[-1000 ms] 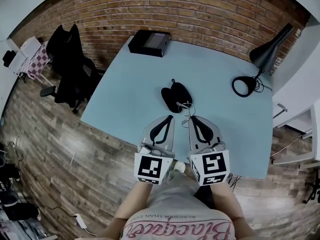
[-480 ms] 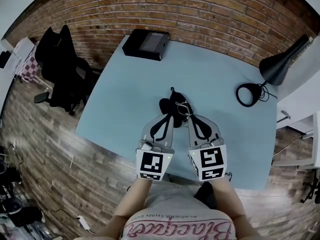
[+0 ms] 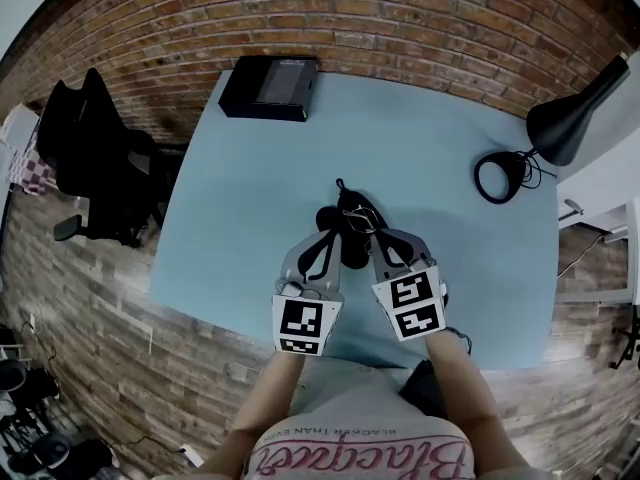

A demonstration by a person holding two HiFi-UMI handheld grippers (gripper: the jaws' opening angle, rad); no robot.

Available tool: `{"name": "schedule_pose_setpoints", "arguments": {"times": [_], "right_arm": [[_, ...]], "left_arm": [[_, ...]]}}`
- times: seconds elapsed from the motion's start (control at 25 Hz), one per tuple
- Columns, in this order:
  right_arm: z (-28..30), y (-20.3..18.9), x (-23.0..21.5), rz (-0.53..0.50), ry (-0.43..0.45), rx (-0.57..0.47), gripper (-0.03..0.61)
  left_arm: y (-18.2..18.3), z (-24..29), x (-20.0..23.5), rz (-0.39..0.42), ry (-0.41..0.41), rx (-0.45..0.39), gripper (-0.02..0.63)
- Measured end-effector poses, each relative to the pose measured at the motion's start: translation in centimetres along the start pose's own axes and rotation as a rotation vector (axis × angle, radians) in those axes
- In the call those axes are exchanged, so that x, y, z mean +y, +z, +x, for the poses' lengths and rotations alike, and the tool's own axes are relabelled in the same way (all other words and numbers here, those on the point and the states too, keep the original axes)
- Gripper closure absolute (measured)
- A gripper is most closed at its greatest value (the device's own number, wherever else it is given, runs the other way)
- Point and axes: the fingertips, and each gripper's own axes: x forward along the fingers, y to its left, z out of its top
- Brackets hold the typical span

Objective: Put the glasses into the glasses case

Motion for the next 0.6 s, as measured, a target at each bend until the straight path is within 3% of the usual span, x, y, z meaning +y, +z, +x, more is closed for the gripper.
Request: {"name": "schedule_pose_setpoints", "arguments": {"times": [0.6], "right_arm": [[9.7,-5.5,-1.9,-0.033,0.026,0.374,0.563]], "left_arm": [[-4.8,5.1,4.7,-0.093,-0.03,0.105,0.609]]}}
